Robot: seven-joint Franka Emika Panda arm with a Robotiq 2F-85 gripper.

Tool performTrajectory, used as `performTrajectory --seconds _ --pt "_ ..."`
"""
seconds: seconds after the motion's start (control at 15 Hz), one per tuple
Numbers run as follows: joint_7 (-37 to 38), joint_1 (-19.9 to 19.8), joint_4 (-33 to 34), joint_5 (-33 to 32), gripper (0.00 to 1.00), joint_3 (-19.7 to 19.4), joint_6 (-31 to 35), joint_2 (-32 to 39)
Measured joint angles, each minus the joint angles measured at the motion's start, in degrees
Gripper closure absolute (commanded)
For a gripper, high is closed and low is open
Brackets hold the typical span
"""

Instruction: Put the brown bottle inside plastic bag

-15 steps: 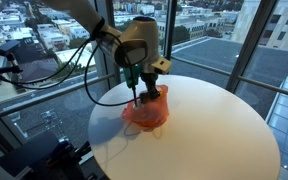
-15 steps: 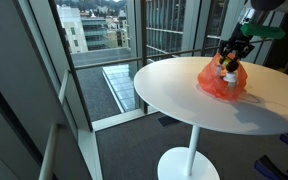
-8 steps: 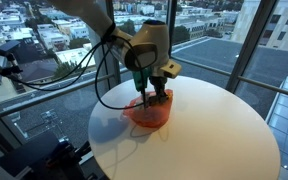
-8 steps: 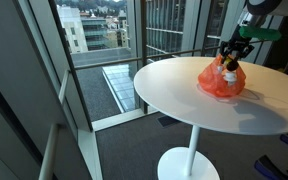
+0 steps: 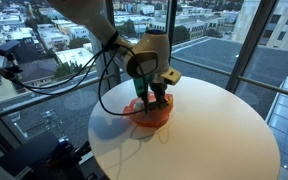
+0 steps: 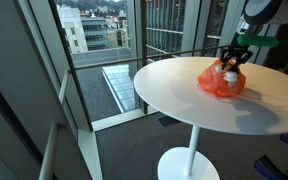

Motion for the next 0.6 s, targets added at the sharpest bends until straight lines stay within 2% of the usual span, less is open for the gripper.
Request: performTrajectory --seconds 0.07,0.13,0.2,0.33,0.47,0.6 --pt "0.08 0.13 0.0 -0.32 0.71 -0.02 0.14 0.44" --pt "0.16 0.27 0.0 -0.62 0.42 -0.04 0.23 0.85" --pt "0.24 0.4 -0.01 -0.88 0.19 -0.05 0.25 1.16" --pt "0.43 0.67 -0.01 -1.28 0.16 -0.12 0.27 1.59" --pt "0.7 0.95 -0.01 -1.91 0.02 -0.25 0.27 1.59" --pt "0.93 1.28 -0.01 -2.62 0.0 -0.51 0.24 1.4"
